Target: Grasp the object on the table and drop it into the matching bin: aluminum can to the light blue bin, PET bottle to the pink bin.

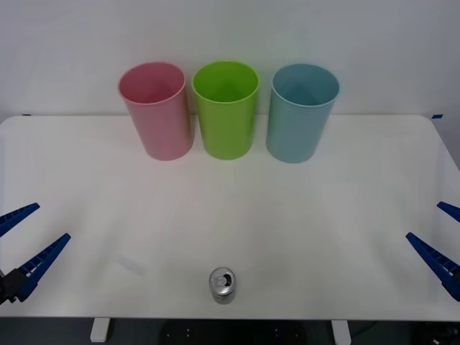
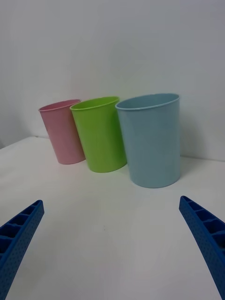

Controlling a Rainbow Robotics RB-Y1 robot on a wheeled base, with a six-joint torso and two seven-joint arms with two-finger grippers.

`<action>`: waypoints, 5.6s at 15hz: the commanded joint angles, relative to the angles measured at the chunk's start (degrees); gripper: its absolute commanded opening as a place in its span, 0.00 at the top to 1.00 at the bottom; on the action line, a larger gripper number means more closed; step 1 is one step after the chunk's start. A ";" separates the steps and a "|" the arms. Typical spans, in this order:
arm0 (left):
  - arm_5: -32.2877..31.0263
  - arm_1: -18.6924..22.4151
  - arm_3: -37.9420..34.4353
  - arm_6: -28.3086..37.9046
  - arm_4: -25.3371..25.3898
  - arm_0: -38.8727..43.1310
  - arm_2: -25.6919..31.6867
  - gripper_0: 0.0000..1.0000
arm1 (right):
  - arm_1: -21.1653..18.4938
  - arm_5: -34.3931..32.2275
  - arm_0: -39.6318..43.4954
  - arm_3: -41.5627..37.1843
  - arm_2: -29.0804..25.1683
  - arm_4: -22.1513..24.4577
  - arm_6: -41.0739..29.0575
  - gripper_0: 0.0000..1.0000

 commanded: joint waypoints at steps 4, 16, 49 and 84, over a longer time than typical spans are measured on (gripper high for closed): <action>0.00 0.00 0.00 0.00 0.00 0.00 0.00 0.00 | 0.50 0.13 -1.54 -0.10 1.26 0.28 -0.09 0.00; 0.00 0.00 0.00 0.00 0.00 0.00 0.00 0.00 | -2.05 -3.39 -0.93 -0.10 10.66 3.89 2.73 0.00; 0.00 0.00 0.00 0.00 0.00 0.00 0.00 0.00 | 1.73 12.08 -12.09 14.93 47.23 5.91 29.00 0.00; 0.00 0.00 0.00 0.00 0.00 0.00 0.00 0.00 | 6.30 27.29 -15.17 14.93 56.37 4.33 33.14 1.00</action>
